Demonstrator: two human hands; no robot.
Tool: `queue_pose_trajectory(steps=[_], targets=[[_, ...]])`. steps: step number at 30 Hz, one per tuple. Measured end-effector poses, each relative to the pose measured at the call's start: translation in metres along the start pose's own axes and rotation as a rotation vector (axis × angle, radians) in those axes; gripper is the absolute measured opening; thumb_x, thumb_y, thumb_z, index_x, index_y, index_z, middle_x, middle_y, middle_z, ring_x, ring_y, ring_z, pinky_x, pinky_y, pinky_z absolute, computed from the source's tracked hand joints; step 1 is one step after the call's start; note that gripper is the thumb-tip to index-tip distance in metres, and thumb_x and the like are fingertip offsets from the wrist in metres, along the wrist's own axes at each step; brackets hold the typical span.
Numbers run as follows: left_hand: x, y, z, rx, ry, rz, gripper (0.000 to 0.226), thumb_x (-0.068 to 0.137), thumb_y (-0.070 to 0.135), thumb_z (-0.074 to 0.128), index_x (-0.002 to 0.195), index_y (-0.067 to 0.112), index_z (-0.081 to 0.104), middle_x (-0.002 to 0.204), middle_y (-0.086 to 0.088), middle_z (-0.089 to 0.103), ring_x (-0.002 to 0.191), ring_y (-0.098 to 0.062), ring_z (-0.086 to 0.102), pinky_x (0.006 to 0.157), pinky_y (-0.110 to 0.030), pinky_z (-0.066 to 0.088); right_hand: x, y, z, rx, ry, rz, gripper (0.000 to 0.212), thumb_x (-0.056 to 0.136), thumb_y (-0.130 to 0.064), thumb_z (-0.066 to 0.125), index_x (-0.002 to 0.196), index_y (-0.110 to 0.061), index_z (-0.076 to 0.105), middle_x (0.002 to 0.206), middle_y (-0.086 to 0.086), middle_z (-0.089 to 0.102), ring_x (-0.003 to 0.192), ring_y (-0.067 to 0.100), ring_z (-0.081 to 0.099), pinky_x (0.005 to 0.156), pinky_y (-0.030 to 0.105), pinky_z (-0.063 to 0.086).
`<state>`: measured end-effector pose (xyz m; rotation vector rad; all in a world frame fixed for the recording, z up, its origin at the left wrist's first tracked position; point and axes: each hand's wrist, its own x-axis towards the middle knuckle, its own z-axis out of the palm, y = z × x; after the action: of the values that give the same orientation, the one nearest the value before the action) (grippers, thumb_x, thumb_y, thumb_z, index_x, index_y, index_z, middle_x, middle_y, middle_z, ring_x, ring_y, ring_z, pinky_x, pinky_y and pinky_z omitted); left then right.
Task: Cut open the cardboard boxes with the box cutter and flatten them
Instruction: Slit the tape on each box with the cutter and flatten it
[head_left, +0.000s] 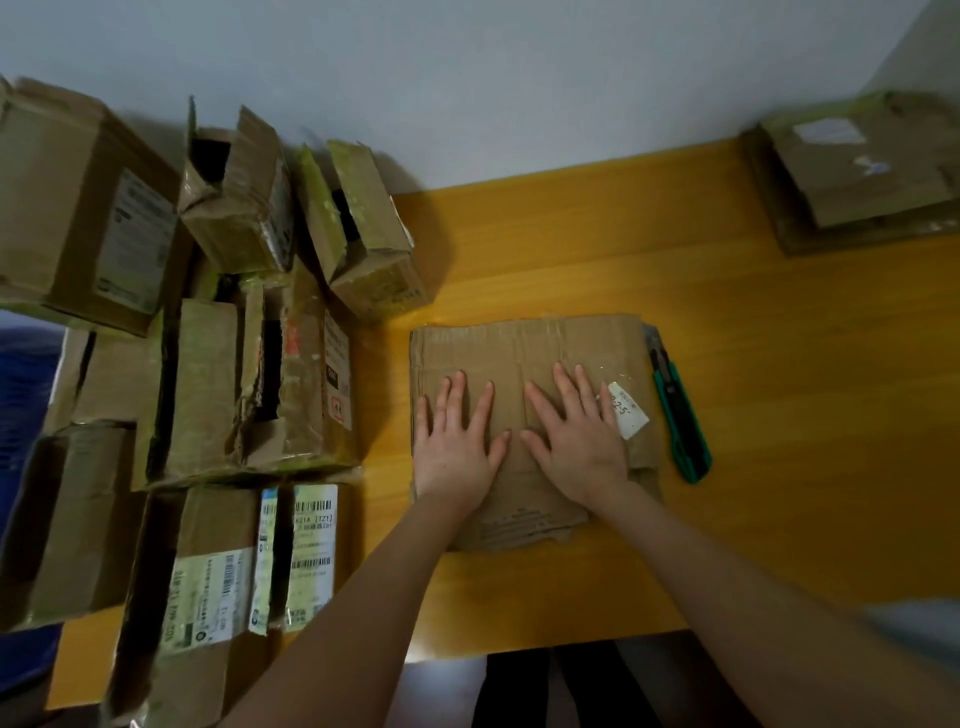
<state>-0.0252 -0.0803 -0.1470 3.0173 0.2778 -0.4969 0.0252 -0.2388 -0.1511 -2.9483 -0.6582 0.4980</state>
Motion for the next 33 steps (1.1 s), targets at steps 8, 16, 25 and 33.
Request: queue_pose_trajectory(steps=[8,16,25,33], targets=[[-0.017,-0.013,-0.044,-0.824,0.005,-0.532,0.090,0.087,0.028,0.070,0.154,0.015,0.012,0.152,-0.016,0.031,0.133,-0.037,0.042,0.104,-0.046,0.040,-0.046,0.017,-0.027,0.243,-0.050,0.353,0.088,0.086,-0.066,0.049,0.154,-0.025,0.009,0.159,0.009,-0.007,0.145,0.035,0.009,0.114,0.049,0.028],[-0.005,0.002,-0.124,-0.932,0.232,-0.460,0.057,0.093,0.040,0.061,0.139,0.012,0.046,0.133,-0.010,0.057,0.122,-0.032,0.054,0.098,-0.044,0.045,-0.050,0.027,-0.086,0.720,0.148,0.675,0.111,0.071,-0.053,0.078,0.153,-0.022,0.009,0.158,0.010,0.011,0.137,0.037,0.030,0.104,0.047,0.038],[0.021,0.099,-0.164,-1.254,0.010,-0.296,0.046,0.097,0.019,0.055,0.141,0.013,0.043,0.136,-0.008,0.054,0.117,-0.032,0.054,0.093,-0.040,0.047,-0.046,0.127,-0.156,0.865,0.358,0.753,0.101,0.085,-0.014,0.070,0.152,-0.039,-0.002,0.143,0.015,0.038,0.113,0.033,0.055,0.077,0.037,0.048],[0.046,0.233,-0.143,-1.202,-0.134,-0.315,0.056,0.094,0.009,0.061,0.146,0.016,0.039,0.131,-0.016,0.055,0.116,-0.037,0.055,0.093,-0.051,0.051,-0.058,0.267,-0.167,0.430,0.274,0.770,0.085,0.094,-0.021,0.058,0.153,-0.032,-0.002,0.148,0.019,0.027,0.131,0.036,0.036,0.099,0.044,0.037]])
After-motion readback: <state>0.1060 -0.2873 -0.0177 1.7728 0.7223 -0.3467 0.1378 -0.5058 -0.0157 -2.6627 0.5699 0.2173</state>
